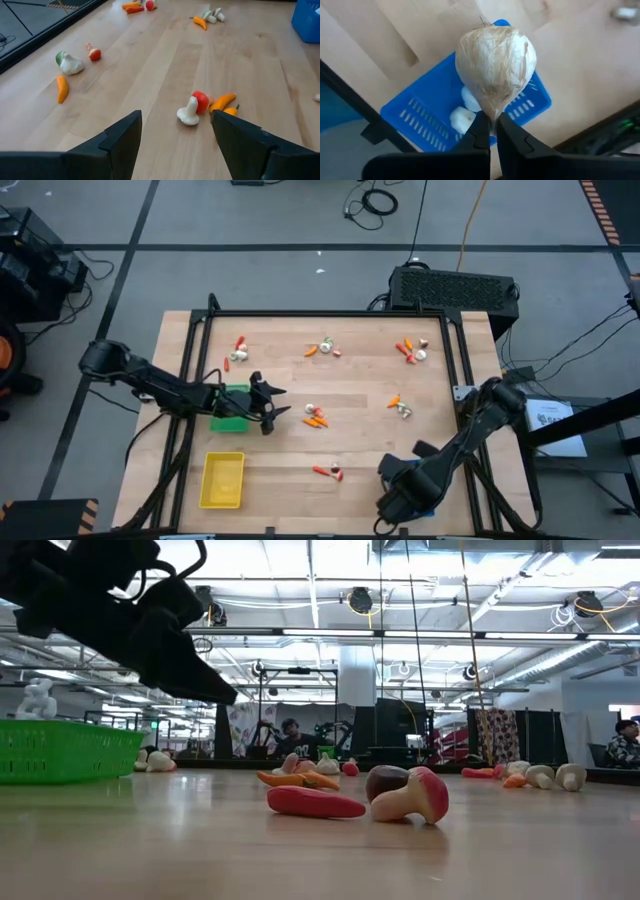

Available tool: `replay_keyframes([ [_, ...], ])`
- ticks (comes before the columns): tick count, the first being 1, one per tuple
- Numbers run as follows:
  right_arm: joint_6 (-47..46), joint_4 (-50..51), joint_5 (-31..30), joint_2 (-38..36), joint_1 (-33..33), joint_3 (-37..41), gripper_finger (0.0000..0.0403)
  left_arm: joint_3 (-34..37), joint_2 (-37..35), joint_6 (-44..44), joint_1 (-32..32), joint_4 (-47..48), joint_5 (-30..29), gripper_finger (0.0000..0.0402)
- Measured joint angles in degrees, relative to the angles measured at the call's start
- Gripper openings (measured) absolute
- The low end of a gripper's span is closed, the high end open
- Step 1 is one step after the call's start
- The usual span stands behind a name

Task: Sort produce into baskets
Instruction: Put the garlic into the blue bin

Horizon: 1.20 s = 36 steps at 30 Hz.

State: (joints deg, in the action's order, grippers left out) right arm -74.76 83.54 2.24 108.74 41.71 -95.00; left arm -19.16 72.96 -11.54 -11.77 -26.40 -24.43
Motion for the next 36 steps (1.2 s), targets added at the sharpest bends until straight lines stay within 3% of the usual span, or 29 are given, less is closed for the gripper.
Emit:
replay_keyframes([
  [4, -3.57, -2.50, 4.12, -0.30, 0.50, 2.01, 0.0004, 0.00, 0.96, -0.19, 0.00, -0.24, 0.01, 0.0248],
  [9, -6.03, -4.14, 3.95, 0.12, 1.71, 2.47, 0.0004, 0.02, 1.10, -4.33, 0.00, -2.63, 2.41, 0.0248],
  [15, -9.58, -5.45, 3.89, 0.12, 2.90, 2.49, 0.0034, 0.02, 1.06, -0.37, -0.08, -11.67, 16.45, 0.0248],
  [19, -12.64, -5.04, 3.89, 0.12, 4.02, 2.49, 0.0067, 0.04, -1.09, -0.14, -0.04, -11.83, 18.69, 0.0248],
  [30, -20.00, -7.60, 3.73, 0.14, 7.60, 2.47, 0.0120, 0.06, -16.00, 0.54, -1.08, 2.52, 18.60, 0.0248],
  [36, -17.57, -7.64, 2.92, 0.14, 7.23, 2.45, 0.0125, 0.05, -26.28, 1.44, -2.49, 13.34, 17.37, 0.0248],
])
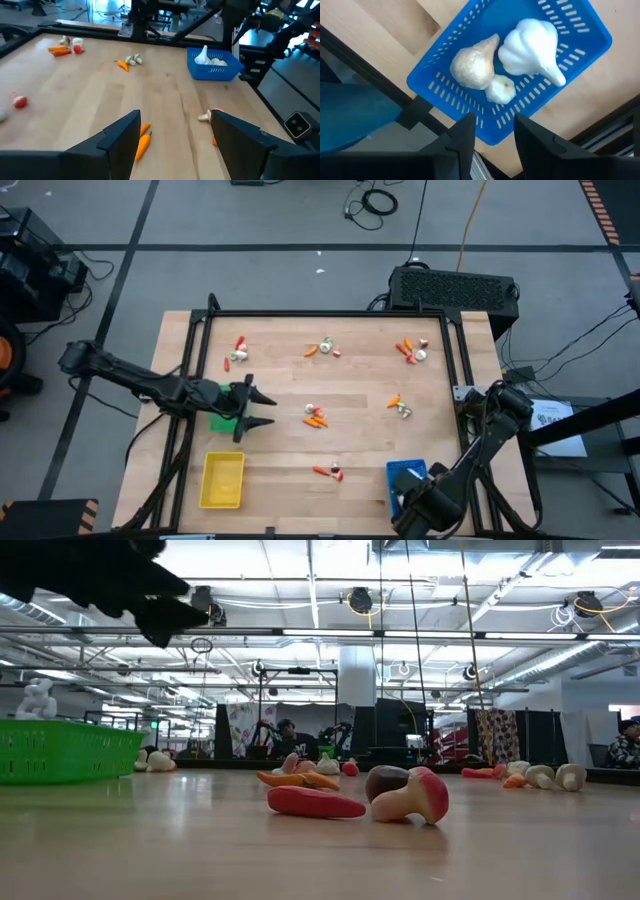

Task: Sort produce into baskets
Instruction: Put the garlic into the blue bin

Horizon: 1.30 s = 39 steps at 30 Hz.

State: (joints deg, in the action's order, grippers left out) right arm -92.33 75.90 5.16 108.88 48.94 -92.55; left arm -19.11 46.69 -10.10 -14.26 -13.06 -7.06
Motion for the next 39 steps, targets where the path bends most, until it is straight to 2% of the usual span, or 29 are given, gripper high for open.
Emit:
replay_keyframes([
  [4, 1.62, -0.35, -2.93, 0.00, -1.08, 0.00, 0.0121, -0.01, -6.75, 0.04, -0.68, 4.96, -3.86, 0.0248],
  [8, 5.23, -0.61, -6.53, 0.00, -2.73, 0.00, 0.0116, 0.00, -10.31, 0.07, -0.89, 7.33, -6.67, 0.0248],
  [12, 10.63, -0.97, -10.95, 0.00, -5.30, 0.00, 0.0116, -0.01, -10.75, 0.35, -0.88, 9.19, -8.52, 0.0248],
  [18, 22.63, -1.66, -22.63, 0.02, -11.76, -0.02, 0.0116, -0.01, -9.67, 3.28, -0.34, 11.00, -14.58, 0.0248],
  [26, 47.15, -7.52, -32.88, 0.02, -26.84, -0.02, 0.0116, -0.01, -9.30, 5.04, 5.21, 10.41, -15.46, 0.0248],
  [31, 59.45, -16.62, -35.10, 0.02, -39.59, -0.02, 0.0115, -0.01, -9.24, 4.18, 8.30, 11.03, -13.58, 0.0248],
  [36, 62.89, -25.81, -35.10, 0.02, -51.33, -0.02, 0.0115, -0.01, -7.35, 1.88, 8.70, 11.00, -10.96, 0.0248],
  [39, 58.09, -29.40, -35.11, 0.02, -56.78, -0.02, 0.0115, -0.01, -5.36, 1.38, 8.68, 11.18, -9.53, 0.0248],
])
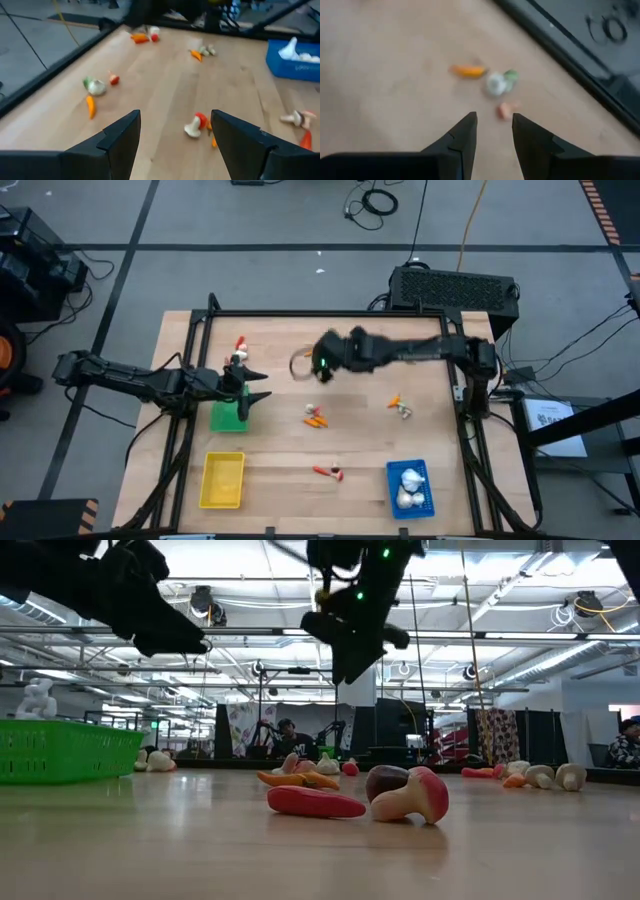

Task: Sort produce into baskets
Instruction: Put the garlic into the blue bin

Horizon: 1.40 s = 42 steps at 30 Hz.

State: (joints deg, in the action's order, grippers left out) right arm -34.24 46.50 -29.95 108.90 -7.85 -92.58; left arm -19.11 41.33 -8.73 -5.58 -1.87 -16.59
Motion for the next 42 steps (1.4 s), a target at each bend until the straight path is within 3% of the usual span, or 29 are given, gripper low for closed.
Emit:
replay_keyframes([
  [6, -14.16, -4.49, 1.54, 1.58, -7.14, 0.00, 0.0115, 0.00, 4.26, -1.45, -0.01, -0.17, 1.72, 0.0248],
  [13, -13.32, -14.24, 5.65, 7.03, -9.43, -0.02, 0.0115, 0.00, 7.33, -1.81, 0.00, -0.56, 1.70, 0.0248],
  [24, -14.45, -16.82, 5.84, 14.27, -8.94, 0.02, 0.0115, 0.00, 8.91, -5.20, -0.15, -0.72, 1.65, 0.0248],
  [33, -14.50, -16.81, -2.74, 17.32, -7.11, 0.02, 0.0115, 0.00, 8.93, -5.52, -0.17, -0.63, 1.57, 0.0248],
  [42, -14.07, -18.46, -3.36, 17.38, -7.06, 0.02, 0.0115, 0.00, 8.93, -5.51, -0.17, -0.63, 1.50, 0.0248],
])
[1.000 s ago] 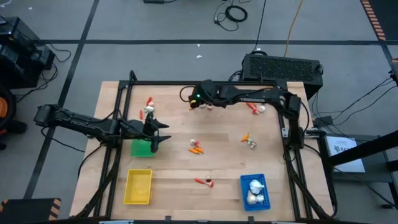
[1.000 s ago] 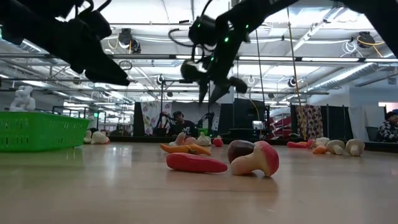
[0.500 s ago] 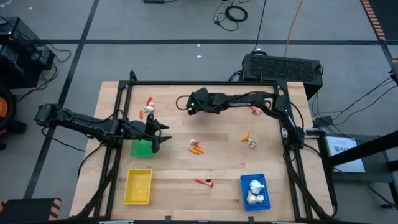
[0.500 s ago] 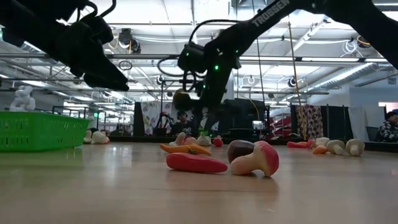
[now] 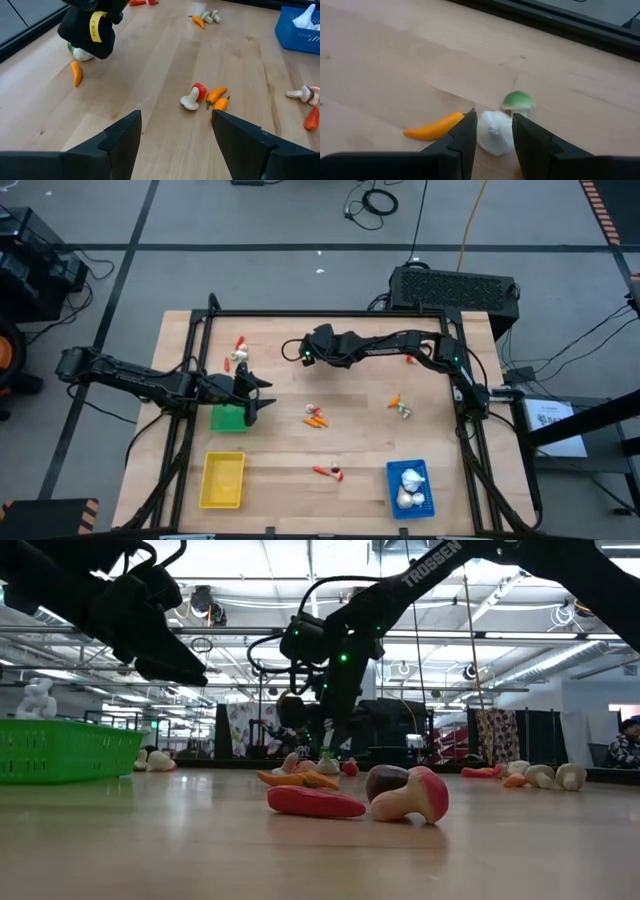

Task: Sort produce into baskets
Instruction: Put the garlic into the blue bin

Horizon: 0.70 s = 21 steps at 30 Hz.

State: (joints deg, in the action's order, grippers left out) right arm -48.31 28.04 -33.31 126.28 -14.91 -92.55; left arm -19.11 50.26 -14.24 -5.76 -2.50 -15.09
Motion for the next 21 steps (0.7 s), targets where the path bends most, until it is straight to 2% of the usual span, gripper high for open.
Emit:
replay_keyframes([
  [12, -2.04, -0.42, 0.40, 0.48, -0.33, 0.00, 0.0114, 0.00, 0.00, -0.04, 0.00, 0.00, -0.09, 0.0248],
  [15, -2.96, -0.01, 1.86, 0.89, -0.57, -0.02, 0.0103, 0.00, 0.00, -0.02, 0.00, 0.01, -0.11, 0.0248],
  [21, -3.00, -1.07, 0.59, 2.82, -0.88, -0.20, 0.0068, 0.00, 0.00, -0.04, 0.00, 0.07, -0.13, 0.0248],
])
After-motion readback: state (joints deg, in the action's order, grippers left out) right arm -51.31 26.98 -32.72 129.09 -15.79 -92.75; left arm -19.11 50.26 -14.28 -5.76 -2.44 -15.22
